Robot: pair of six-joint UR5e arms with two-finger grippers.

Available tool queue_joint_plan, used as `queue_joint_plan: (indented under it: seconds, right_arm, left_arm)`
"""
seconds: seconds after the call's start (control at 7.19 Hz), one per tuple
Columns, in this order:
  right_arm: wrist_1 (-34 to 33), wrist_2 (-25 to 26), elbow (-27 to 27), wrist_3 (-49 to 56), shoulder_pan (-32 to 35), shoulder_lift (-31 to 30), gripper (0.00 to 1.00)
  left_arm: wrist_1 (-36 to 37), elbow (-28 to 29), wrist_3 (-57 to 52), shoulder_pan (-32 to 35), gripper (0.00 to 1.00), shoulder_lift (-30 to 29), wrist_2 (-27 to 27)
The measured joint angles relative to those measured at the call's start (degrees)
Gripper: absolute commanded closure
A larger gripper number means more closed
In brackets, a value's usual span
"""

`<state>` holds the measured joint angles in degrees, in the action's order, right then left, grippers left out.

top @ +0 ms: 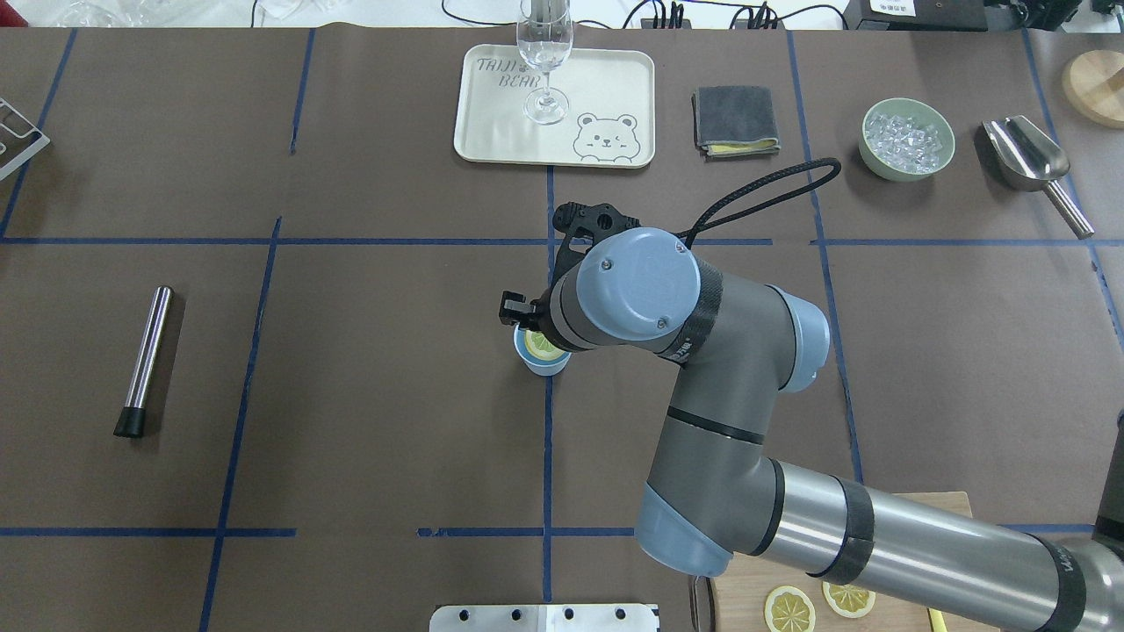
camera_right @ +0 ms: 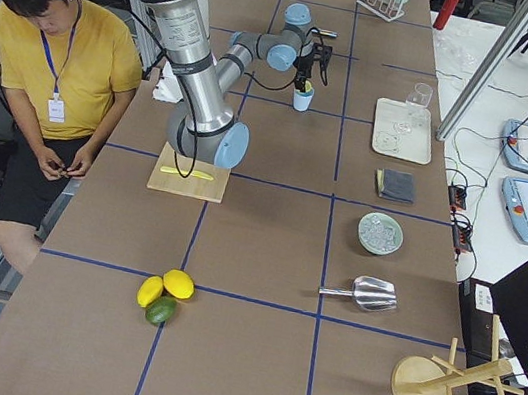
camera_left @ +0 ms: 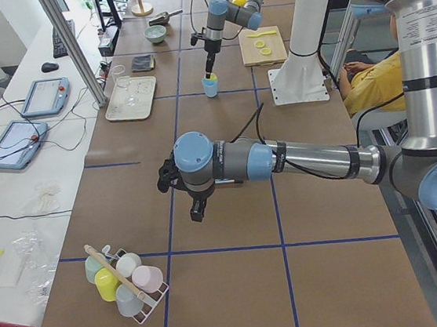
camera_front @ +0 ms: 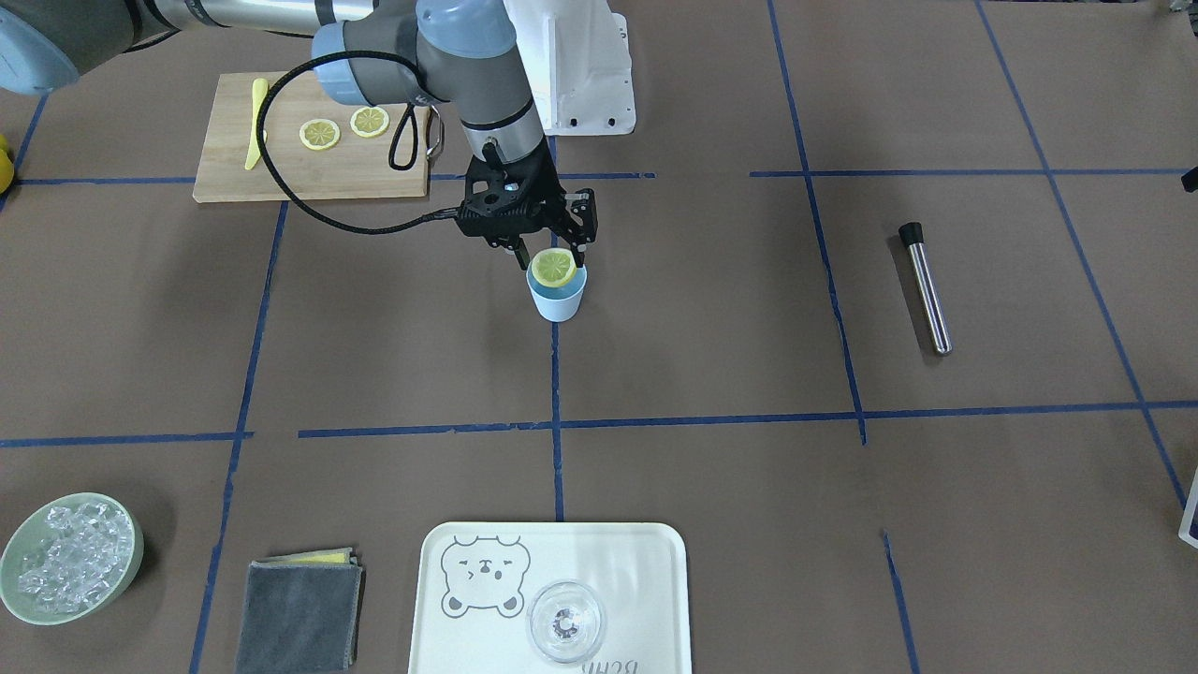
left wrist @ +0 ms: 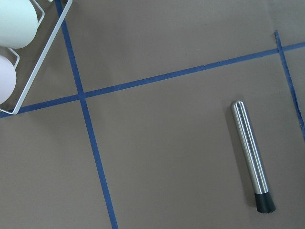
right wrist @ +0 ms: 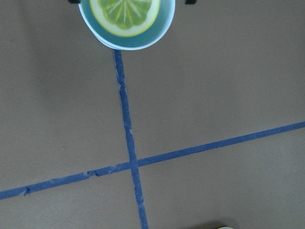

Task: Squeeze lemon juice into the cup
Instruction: 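Release the lemon slice into the blue cup with the right gripper, then raise the right gripper away while the left gripper grasps the steel muddler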

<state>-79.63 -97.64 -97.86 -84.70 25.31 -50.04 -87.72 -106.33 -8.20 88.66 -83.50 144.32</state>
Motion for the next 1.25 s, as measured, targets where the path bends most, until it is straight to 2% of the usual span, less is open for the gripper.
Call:
queue_joint_plan:
  seconds: [0.28, 0.42, 0.56, 0.83, 1.11, 1.25]
  right_arm:
    - [-0.04, -0.27, -0.06, 0.06, 0.39, 0.04, 0.00]
    - [-0.18, -1.86, -0.33, 0.11, 1.67, -0.16, 0.00]
    - [-0.39, -5.88, -1.17, 0.47, 4.34, -1.38, 0.00]
    - [-0.72, -16.20, -7.99, 7.66, 12.24, -10.50, 0.00]
    - [-0.73, -21.67, -13.75, 20.70, 18.81, -21.71, 0.01]
    - [-0.69, -24.18, -14.90, 28.21, 22.60, -26.55, 0.01]
  left_arm:
    - [-0.02, 0.06, 0.20, -0.08, 0.00, -0.07, -0.04]
    - [-0.28, 0.16, 0.28, -0.35, 0.00, -0.27, -0.18]
    - [-2.27, 0.74, 0.24, -1.42, 0.00, -0.72, -0.50]
    - [-12.16, 3.94, 4.76, -7.09, 0.00, -1.68, -1.92]
    - [-20.33, 5.28, 19.14, -14.31, 0.00, -2.26, -7.90]
    - [-23.15, 5.57, 27.68, -18.75, 0.04, -3.05, -11.34]
